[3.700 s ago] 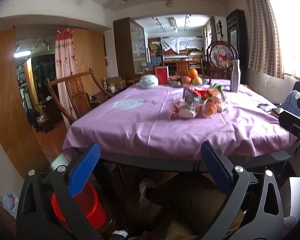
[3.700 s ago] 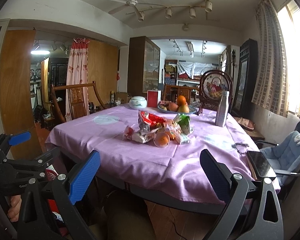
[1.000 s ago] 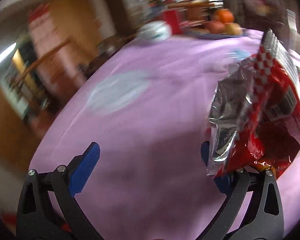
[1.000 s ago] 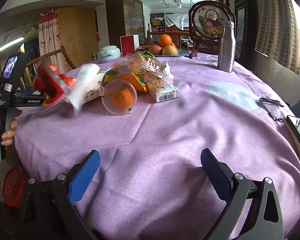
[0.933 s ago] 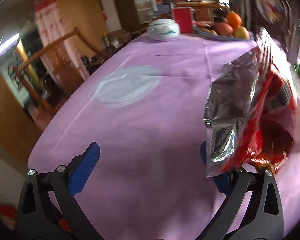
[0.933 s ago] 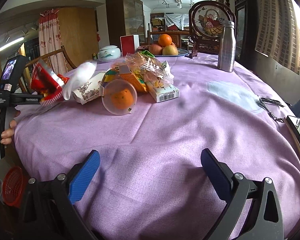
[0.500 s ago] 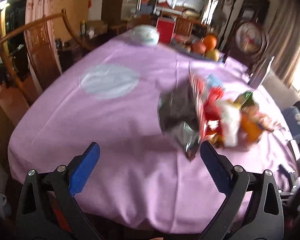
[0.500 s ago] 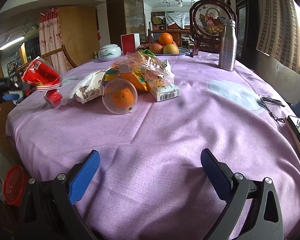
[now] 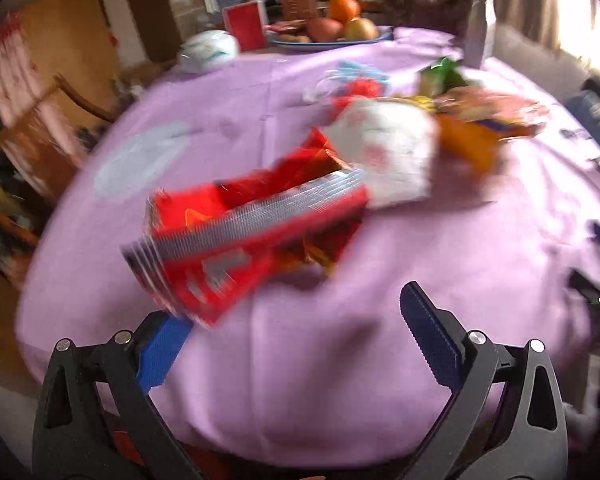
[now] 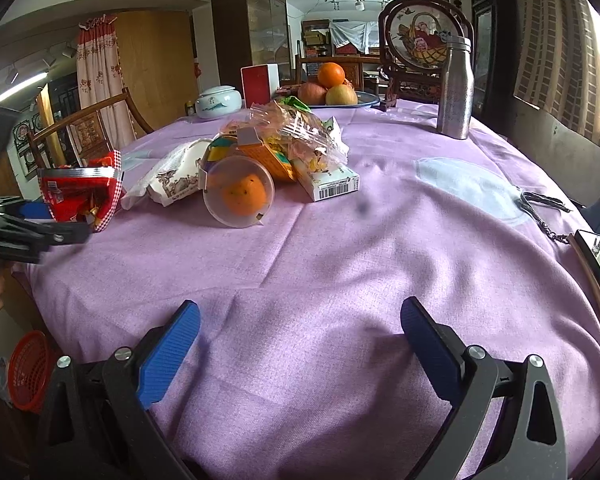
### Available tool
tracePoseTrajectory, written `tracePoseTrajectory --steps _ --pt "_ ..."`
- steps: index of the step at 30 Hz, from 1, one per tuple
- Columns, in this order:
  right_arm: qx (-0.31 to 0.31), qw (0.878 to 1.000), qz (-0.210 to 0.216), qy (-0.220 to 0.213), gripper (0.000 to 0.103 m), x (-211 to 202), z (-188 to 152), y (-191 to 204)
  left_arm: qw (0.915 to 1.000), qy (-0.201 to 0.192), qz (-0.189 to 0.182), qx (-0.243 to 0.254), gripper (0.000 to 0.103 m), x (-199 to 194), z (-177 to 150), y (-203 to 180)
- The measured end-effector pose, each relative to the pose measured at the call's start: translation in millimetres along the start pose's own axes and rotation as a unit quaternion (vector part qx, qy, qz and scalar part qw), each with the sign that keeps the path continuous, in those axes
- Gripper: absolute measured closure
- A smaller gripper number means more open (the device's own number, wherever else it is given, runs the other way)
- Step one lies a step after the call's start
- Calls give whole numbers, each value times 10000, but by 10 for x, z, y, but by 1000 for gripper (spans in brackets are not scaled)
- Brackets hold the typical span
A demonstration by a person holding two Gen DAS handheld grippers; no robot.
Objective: Collect trash
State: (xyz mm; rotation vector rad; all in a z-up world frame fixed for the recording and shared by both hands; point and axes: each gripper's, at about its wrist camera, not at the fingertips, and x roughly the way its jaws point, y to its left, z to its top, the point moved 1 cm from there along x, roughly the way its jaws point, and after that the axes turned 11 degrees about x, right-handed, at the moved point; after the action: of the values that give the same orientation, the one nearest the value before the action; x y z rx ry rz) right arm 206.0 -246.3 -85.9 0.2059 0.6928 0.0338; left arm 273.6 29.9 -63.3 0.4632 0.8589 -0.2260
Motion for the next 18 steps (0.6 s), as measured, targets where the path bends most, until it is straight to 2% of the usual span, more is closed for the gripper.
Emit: tracePoseTrajectory --steps 2,4,5,7,9,11,12,15,18 --pt "18 10000 1 9 5 -1 10 -9 9967 -157 749 -256 7 28 148 266" --pt "41 10000 -8 11 5 3 15 -8 9909 -222 1041 -821 7 71 311 597" --pt "54 10000 -5 11 5 2 12 -2 9851 -247 1094 -1303 7 76 393 866" --pt "82 10000 15 20 5 1 18 -8 9773 -380 819 -1916 7 60 448 1173" --pt "109 9999 55 29 5 0 25 -18 9736 -386 344 -2222 7 50 451 1315" --pt "117 9999 79 18 5 -1 24 -18 9754 -541 4 -2139 7 -25 381 1240" --pt "114 9999 77 12 5 3 24 -16 9799 -547 -92 -1918 7 -27 360 1131" --pt "38 10000 2 -4 4 27 17 8 9899 -385 89 -1365 7 81 371 869" --pt "8 10000 8 21 5 27 21 9 9900 -295 -9 -1382 7 274 454 784"
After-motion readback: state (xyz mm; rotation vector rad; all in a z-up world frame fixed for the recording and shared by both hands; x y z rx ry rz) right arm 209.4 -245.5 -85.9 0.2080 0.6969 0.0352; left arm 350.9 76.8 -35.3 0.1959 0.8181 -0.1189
